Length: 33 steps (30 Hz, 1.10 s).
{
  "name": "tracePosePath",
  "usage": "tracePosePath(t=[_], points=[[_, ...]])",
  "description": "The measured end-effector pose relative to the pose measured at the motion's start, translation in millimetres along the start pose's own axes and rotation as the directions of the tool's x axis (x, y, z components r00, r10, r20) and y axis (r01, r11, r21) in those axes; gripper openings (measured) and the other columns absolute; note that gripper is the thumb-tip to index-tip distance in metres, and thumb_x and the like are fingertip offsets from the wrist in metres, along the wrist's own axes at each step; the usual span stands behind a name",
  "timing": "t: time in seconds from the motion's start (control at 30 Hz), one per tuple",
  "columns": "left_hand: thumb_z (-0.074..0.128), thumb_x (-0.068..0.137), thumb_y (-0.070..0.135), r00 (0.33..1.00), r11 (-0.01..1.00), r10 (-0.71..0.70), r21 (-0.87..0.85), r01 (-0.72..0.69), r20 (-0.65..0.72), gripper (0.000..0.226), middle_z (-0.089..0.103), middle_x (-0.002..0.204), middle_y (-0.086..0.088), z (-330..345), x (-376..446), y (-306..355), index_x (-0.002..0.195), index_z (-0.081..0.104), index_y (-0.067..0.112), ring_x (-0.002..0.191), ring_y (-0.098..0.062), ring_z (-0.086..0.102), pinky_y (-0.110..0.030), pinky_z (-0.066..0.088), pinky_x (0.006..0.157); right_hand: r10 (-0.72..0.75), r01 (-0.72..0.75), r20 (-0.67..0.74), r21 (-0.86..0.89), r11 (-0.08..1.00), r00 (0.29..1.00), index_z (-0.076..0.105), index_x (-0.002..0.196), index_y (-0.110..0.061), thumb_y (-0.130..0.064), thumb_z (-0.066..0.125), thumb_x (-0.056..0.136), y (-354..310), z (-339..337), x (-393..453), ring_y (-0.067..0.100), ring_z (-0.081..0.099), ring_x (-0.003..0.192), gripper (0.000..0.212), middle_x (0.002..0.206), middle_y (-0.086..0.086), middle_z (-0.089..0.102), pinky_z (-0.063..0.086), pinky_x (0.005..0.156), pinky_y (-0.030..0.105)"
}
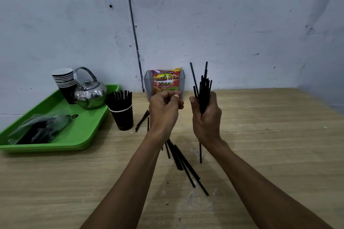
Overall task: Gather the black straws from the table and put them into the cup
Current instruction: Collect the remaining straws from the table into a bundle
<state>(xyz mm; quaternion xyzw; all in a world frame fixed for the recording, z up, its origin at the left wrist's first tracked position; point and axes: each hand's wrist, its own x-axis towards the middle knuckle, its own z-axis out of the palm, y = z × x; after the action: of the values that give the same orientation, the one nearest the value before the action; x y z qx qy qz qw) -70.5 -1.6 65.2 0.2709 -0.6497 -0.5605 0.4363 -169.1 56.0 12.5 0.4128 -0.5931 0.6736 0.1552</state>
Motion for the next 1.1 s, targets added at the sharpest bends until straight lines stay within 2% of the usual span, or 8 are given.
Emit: tracePosePath(t=[0.1, 0.2, 0.37, 0.43, 0.6, 0.8, 0.93, 1.1], points=[[0.052, 0.097, 0.012, 0.998, 0.999, 0.028, -0.019, -0.027, 0.064, 0.019, 0.070, 0.087, -0.017, 6, -4, 4, 0.102, 0.068, 0.004, 0.073, -0.018, 0.067, -0.018, 0.047, 0.055, 0.051, -0.050, -0.037, 0.035, 0.998, 0.998, 0.054, 0.098, -0.012, -0.019, 0.065, 0.093, 1, 1, 2, -0.004, 0.057, 0.063, 0.014, 0.071, -0.020, 0.059, 0.039, 0.056, 0.009], [0.048, 0.099, 0.018, 0.993, 0.997, 0.015, -0.079, -0.006, 0.114, 0.024, 0.071, 0.104, -0.014, 11, -5, 10, 0.116, 0.062, 0.011, 0.090, -0.020, 0.069, -0.030, 0.049, 0.068, 0.093, -0.091, -0.044, 0.058, 0.994, 0.995, 0.056, 0.099, -0.011, -0.021, 0.066, 0.094, 0, 2, 3, 0.001, 0.053, 0.056, 0.015, 0.067, -0.015, 0.058, 0.037, 0.053, 0.014], [0.041, 0.099, 0.013, 0.986, 0.986, 0.039, -0.168, -0.011, 0.163, 0.035, 0.066, 0.116, -0.002, 25, 0, 12, 0.131, 0.053, 0.021, 0.106, -0.017, 0.063, -0.028, 0.052, 0.084, 0.097, -0.100, 0.068, 0.037, 0.994, 0.993, 0.062, 0.104, -0.006, -0.015, 0.063, 0.094, -2, -1, -4, 0.023, 0.057, 0.060, 0.013, 0.071, 0.005, 0.062, 0.046, 0.055, 0.038], [0.039, 0.093, 0.012, 0.991, 0.992, 0.059, -0.120, -0.044, 0.123, 0.040, 0.066, 0.112, 0.000, 32, 5, 14, 0.131, 0.052, 0.019, 0.100, -0.015, 0.063, -0.027, 0.051, 0.081, 0.077, -0.079, 0.104, 0.022, 0.997, 0.992, 0.062, 0.096, -0.005, -0.006, 0.063, 0.092, -2, -1, -5, 0.021, 0.055, 0.059, 0.005, 0.068, -0.001, 0.060, 0.045, 0.053, 0.037], [0.041, 0.092, 0.013, 0.994, 0.998, -0.062, -0.025, 0.060, -0.089, 0.032, 0.068, 0.109, -0.012, 46, 19, 18, 0.119, 0.057, 0.015, 0.105, -0.029, 0.063, -0.050, 0.051, 0.094, 0.160, -0.169, 0.174, 0.042, 0.985, 0.972, 0.058, 0.097, 0.001, 0.001, 0.062, 0.088, -2, 3, -3, 0.033, 0.058, 0.067, 0.010, 0.072, 0.007, 0.063, 0.046, 0.056, 0.042], [0.041, 0.087, 0.007, 0.991, 0.989, -0.127, -0.086, 0.124, -0.029, 0.029, 0.066, 0.106, -0.014, 38, 25, 16, 0.105, 0.062, 0.014, 0.096, -0.031, 0.059, -0.045, 0.049, 0.084, 0.217, -0.223, 0.120, 0.043, 0.974, 0.969, 0.053, 0.078, -0.029, -0.011, 0.072, 0.083, -4, 7, 5, 0.000, 0.052, 0.055, 0.027, 0.060, -0.020, 0.058, 0.037, 0.052, 0.013], [0.042, 0.091, 0.009, 0.989, 0.990, -0.124, -0.082, 0.117, -0.082, 0.022, 0.065, 0.092, -0.010, 26, 26, 11, 0.085, 0.059, 0.022, 0.087, -0.027, 0.062, -0.035, 0.045, 0.072, 0.206, -0.202, -0.009, 0.154, 0.967, 0.979, 0.047, 0.068, -0.038, -0.024, 0.078, 0.082, -14, 6, 17, -0.004, 0.048, 0.049, 0.037, 0.054, -0.027, 0.053, 0.034, 0.050, 0.007], [0.041, 0.098, 0.015, 0.989, 0.989, -0.126, -0.090, 0.119, -0.080, 0.021, 0.065, 0.086, -0.008, 22, 24, 3, 0.096, 0.062, 0.014, 0.087, -0.029, 0.066, -0.036, 0.048, 0.072, 0.154, -0.155, 0.024, 0.192, 0.969, 0.988, 0.053, 0.073, -0.043, -0.022, 0.076, 0.084, -13, 8, 10, -0.004, 0.053, 0.056, 0.033, 0.060, -0.026, 0.058, 0.039, 0.056, 0.009]])
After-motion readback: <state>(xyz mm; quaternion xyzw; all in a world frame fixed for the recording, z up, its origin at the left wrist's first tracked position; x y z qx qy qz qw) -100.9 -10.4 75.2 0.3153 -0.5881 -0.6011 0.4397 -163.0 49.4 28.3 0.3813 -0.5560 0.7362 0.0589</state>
